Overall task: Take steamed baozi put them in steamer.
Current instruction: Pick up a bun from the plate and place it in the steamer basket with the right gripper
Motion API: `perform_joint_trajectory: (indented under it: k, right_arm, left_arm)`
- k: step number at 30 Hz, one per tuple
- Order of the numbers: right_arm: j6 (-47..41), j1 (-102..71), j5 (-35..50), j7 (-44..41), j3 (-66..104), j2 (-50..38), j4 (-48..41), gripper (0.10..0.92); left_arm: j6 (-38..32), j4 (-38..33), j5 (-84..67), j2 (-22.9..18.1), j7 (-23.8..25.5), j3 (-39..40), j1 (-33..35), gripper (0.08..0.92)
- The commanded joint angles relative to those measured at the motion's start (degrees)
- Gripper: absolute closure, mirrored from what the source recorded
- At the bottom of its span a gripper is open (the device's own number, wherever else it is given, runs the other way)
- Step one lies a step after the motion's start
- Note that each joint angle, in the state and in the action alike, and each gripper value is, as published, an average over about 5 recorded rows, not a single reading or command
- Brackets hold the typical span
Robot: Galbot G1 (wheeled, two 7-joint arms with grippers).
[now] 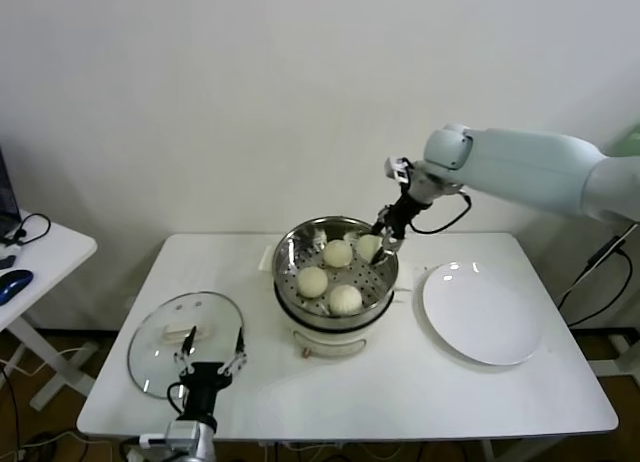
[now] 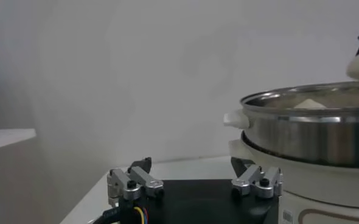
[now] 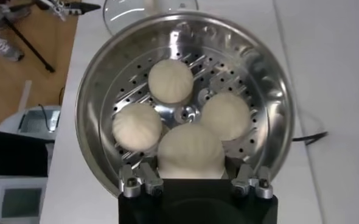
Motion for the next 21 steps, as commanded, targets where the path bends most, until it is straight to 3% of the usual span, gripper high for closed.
perform_joint_trajectory:
  k: [1,21]
  right_arm:
    - [-0.54,-3.38,0.06,0.56,-2.38,3.55,-1.95,0.313]
    - [0.82,-7.29,-4.87,0.82,-1.07,5.81,-8.48,0.313]
  left_arm:
    - [-0.14,0.19,-0.40,0.20,0.07,-0.03,0.03,0.177]
    - [-0.37,0.17,-0.50,0.01,0.09,0.02,0.21,0.177]
